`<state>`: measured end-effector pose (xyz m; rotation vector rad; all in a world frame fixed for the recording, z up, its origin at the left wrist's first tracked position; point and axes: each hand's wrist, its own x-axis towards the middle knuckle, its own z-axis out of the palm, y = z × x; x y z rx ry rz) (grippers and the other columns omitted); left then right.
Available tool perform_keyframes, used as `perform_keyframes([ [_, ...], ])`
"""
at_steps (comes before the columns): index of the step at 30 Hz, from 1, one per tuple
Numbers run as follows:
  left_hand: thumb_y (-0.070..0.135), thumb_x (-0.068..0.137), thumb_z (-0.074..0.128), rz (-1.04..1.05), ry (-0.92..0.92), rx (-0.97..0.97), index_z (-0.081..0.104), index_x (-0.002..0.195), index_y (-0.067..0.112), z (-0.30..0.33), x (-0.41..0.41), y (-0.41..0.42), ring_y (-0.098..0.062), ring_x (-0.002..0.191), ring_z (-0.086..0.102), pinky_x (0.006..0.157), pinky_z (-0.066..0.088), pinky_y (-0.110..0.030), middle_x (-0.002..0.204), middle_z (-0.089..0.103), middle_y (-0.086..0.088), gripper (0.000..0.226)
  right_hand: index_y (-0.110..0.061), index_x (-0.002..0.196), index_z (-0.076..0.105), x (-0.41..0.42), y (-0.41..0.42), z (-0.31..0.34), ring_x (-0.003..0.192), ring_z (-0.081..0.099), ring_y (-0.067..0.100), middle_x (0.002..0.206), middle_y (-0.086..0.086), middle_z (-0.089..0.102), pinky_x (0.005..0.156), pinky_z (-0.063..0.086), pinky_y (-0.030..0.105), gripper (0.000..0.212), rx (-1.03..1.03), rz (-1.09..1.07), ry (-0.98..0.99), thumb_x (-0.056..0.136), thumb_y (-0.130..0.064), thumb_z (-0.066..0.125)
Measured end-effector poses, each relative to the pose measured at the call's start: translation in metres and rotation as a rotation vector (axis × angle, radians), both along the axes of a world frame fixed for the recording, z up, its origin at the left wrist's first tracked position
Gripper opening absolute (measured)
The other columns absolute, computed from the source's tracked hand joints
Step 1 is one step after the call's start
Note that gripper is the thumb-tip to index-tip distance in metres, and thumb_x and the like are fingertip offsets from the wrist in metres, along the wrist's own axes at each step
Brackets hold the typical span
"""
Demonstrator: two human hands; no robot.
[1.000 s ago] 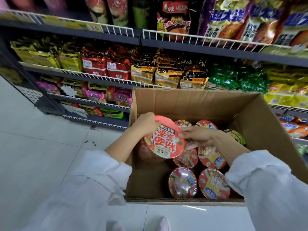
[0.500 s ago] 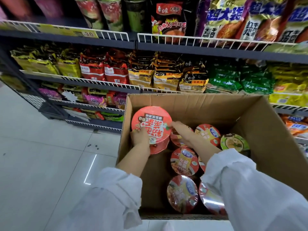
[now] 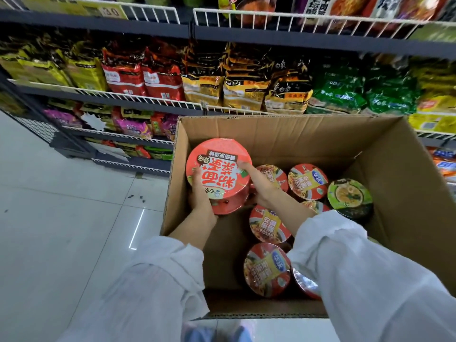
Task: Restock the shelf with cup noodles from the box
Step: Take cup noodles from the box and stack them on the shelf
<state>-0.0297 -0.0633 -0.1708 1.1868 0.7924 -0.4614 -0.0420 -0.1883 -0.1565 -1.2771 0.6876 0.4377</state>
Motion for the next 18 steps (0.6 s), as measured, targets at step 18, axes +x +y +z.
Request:
perform_keyframes([
  [18,0.094,0.044,0.038,-0.24,-0.454,0.125,0.046,0.13,0.041,0.159,-0.013,0.0,-0.027,0.13,0.038,0.107,0.028,-0.054,0.139,0.047,0.001,0.101,-0.025,0.109,0.059,-0.048,-0.012,0.17,0.097,0.065,0.02,0.103,0.002,0.07,0.091,0.049,0.043,0.036,-0.107,-0.119,-0.445,0.093,-0.052,0.041],
])
